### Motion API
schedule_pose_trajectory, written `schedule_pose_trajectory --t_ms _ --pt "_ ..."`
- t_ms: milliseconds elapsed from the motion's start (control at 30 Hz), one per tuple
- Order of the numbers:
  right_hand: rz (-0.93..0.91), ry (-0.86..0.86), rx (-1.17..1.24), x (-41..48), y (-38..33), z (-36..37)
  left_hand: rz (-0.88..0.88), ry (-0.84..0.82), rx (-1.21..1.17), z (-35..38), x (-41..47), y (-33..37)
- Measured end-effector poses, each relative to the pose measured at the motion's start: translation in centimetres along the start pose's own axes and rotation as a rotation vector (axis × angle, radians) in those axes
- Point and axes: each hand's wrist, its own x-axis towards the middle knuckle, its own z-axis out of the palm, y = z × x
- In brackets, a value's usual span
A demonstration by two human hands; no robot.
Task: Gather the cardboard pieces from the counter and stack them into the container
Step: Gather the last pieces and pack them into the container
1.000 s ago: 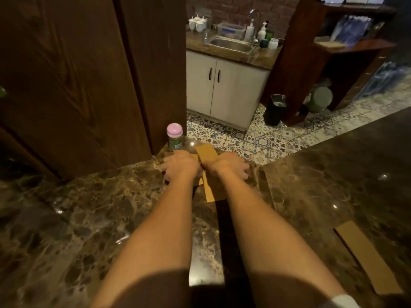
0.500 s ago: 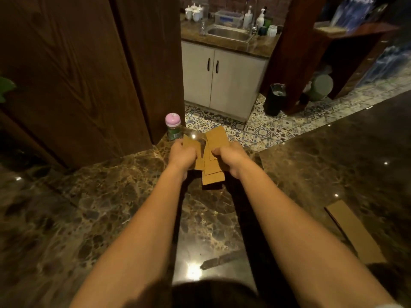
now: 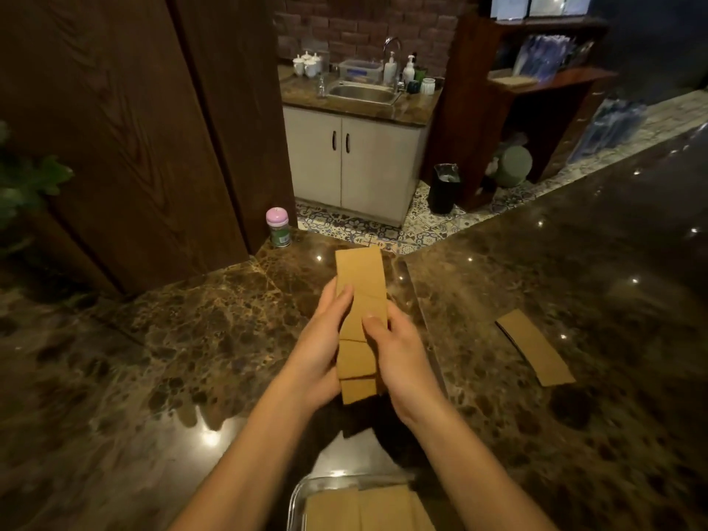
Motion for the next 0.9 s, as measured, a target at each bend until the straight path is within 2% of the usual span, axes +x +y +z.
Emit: schedule_pose_trajectory --t_ms 67,167,267,333,433,533,633,767,833,900 --pt "-0.140 0.043 -0.338 -2.3 0.1 -0.6 0.002 -0.050 -0.068 0.8 -2.0 -0.2" --pt "-0.310 -0.002 -0.514 -5.8 -1.9 -3.0 -0.007 -0.128 -0.132 1.4 -4.8 0.1" --pt "-0.429 -0.355 -0.740 -7.2 -3.2 -5.9 -0.020 -0.155 -0.221 1.4 -5.6 1.1" --pt "-0.576 -0.486 -0.922 -8.2 -3.5 -7.1 -0.013 -0.163 -0.229 1.6 -6.7 1.3" --pt "-0.731 -0.365 -0.935 -8.5 -3.6 -7.5 -0.027 -0.214 -0.206 2.6 -8.2 0.3" --pt "-0.713 -0.313 -0.895 -8.5 -4.4 -8.0 -0.027 -0.280 -0.113 4.0 -9.4 -0.8" --pt "-0.710 -0.360 -0.912 -9.3 -5.2 -8.7 -0.018 -0.260 -0.062 4.5 -10.0 -0.9" --pt "-0.734 -0.280 -1.045 -9.7 -6.3 -9.3 -0.079 -0.222 0.024 4.7 -11.4 -1.1" --pt "-0.615 -0.351 -1.049 -9.8 -6.7 -9.7 -0.088 -0.206 0.076 4.5 -11.8 -1.4" --pt "-0.468 -0.364 -0.838 -10.2 -6.8 -9.7 -0.059 -0.139 0.087 4.5 -12.2 -1.6"
